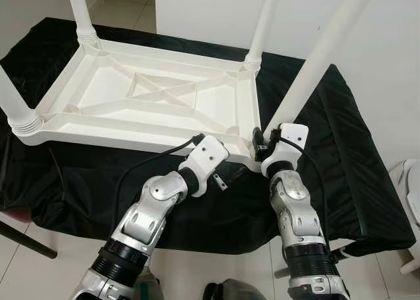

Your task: Building children table

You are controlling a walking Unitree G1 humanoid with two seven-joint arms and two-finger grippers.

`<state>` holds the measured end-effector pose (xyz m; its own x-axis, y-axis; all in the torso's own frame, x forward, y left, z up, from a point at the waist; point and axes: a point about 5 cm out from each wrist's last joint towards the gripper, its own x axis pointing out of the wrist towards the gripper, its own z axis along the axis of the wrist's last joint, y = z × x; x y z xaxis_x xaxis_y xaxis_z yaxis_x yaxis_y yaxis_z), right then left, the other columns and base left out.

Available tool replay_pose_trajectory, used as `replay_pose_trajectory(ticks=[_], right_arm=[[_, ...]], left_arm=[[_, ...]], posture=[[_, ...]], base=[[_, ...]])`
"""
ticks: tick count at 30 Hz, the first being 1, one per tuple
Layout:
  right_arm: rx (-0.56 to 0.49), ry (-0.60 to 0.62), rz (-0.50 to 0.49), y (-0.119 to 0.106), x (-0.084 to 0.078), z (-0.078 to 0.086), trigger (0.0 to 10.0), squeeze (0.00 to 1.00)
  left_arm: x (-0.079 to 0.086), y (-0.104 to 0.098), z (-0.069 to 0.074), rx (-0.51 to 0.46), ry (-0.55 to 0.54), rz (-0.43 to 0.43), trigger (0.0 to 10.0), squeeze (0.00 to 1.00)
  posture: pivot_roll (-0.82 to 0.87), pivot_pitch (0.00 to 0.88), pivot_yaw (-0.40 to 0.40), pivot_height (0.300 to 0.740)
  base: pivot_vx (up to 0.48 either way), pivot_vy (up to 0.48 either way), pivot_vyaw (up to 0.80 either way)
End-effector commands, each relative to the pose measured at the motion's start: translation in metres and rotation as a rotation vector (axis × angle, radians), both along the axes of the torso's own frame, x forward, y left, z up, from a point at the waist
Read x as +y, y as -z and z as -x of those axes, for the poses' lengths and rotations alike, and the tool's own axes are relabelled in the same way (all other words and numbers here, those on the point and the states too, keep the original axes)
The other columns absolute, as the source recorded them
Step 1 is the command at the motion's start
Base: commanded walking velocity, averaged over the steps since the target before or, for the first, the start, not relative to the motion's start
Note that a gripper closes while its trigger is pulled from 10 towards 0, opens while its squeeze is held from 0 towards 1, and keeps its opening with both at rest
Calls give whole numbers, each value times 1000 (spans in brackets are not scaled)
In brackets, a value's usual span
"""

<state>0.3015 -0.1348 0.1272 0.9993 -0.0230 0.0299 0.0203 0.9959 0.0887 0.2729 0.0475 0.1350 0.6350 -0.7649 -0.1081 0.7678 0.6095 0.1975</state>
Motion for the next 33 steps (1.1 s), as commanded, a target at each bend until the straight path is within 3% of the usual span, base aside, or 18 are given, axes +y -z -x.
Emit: replay_pose_trajectory(ticks=[1,2,3,5,6,11,14,15,17,18,20,23,30,31,33], right_arm=[[23,55,14,4,-10,3,0,0],[25,61,18,3,-10,3,1412,0],[30,66,17,2,-11,2,10000,0],[26,58,4,1,-11,1,10000,0],[17,50,-2,-1,-11,0,10000,1000],[-10,2,-31,-6,-14,-4,10000,1000],[-17,-27,6,-9,-21,-10,10000,1000],[-19,-62,8,-10,-23,-12,10000,0],[-19,-98,5,-11,-22,-13,10000,0],[-24,-184,14,-13,-19,-14,10000,0],[-24,-184,14,-13,-19,-14,10000,0],[-29,-291,24,-14,-17,-13,10000,0],[-35,-501,110,-12,-19,-13,10000,0],[-28,-584,152,-9,-24,-14,10000,0],[-24,-602,155,-9,-25,-15,10000,0]], left_arm=[[2,2,0,-19,-69,3,10000,0],[2,2,0,-21,-70,3,10000,0],[3,2,0,-19,-68,6,10000,0],[3,1,1,-19,-67,13,10000,0],[3,1,1,-15,-67,17,10000,0],[3,1,2,-11,-65,23,10000,0],[3,1,2,-18,-61,14,10000,0],[3,1,2,-20,-60,13,10000,0],[3,1,2,-21,-59,13,10000,0],[3,0,3,-25,-55,13,10000,0],[3,0,3,-25,-55,13,10000,0],[3,0,2,-28,-52,11,10000,0],[3,-1,2,-29,-43,8,10000,0],[3,-1,2,-33,-37,2,10000,0],[3,-1,2,-34,-36,0,10000,0]], posture=[[11,12,-104,740],[14,12,-103,740],[14,12,-103,740],[14,12,-103,740],[14,13,-99,740],[14,8,-99,740],[14,6,-98,740],[13,0,-97,740],[13,0,-97,740],[13,0,-97,740],[13,0,-97,740],[10,0,-93,740],[9,0,-86,740],[9,0,-84,740],[9,0,-84,740]], base=[[0,0,0],[0,0,0],[0,0,0],[0,0,0],[0,0,0],[0,0,0],[0,0,0],[0,0,0],[0,0,0],[0,0,0],[0,0,0],[0,0,0],[0,0,0],[0,0,0],[0,0,0]])
